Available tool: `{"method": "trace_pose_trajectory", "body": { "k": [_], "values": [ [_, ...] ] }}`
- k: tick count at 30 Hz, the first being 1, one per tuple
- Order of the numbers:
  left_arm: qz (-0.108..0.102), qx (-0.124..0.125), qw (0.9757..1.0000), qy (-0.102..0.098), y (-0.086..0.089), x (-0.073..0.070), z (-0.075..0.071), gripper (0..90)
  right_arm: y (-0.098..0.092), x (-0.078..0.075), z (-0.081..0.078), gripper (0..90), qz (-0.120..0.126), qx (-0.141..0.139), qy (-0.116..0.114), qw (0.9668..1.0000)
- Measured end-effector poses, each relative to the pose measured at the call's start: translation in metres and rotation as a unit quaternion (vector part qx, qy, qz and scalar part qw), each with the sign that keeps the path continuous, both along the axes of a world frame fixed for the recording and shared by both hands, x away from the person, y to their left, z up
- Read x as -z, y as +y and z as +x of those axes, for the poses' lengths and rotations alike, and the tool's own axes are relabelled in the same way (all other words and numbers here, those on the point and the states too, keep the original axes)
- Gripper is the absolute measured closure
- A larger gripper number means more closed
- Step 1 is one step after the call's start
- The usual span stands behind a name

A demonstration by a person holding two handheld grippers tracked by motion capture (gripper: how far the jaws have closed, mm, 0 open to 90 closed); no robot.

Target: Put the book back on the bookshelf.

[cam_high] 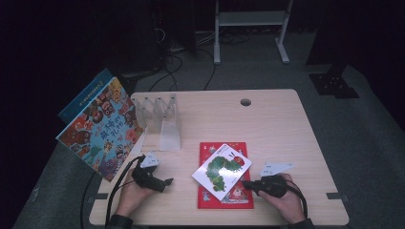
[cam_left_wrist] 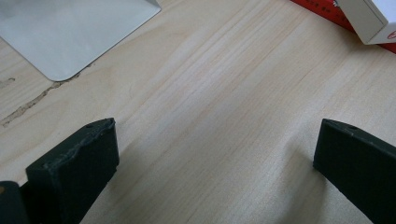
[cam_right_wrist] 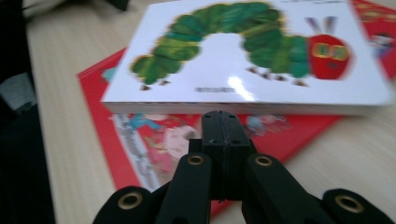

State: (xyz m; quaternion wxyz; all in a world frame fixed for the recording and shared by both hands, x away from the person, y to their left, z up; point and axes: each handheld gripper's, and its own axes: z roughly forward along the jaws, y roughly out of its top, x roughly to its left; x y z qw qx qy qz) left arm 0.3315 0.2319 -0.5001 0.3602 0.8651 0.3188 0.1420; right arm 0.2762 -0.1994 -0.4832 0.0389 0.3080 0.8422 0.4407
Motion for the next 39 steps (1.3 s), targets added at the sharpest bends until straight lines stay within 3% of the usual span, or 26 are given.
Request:
{"method": "trace_pose_trajectory", "body": {
  "k": [10, 25, 39],
  "values": [
    [0.0, -0.001, 1.0, 0.0, 0.0, 0.0, 0.002, 0.0, 0.037, 0.007, -0.003, 89.5, -0.007, -0.057, 0.004, 0.9983],
    [0.0, -0.001, 1.0, 0.0, 0.0, 0.0, 0.002, 0.0, 0.066, 0.004, 0.009, 89.5, -0.019, -0.073, -0.002, 0.9971],
    [0.0, -0.001, 1.0, 0.0, 0.0, 0.0, 0.002, 0.0, 0.097, 0.001, 0.029, 89.4, -0.029, -0.079, -0.008, 0.9964]
  ]
}}
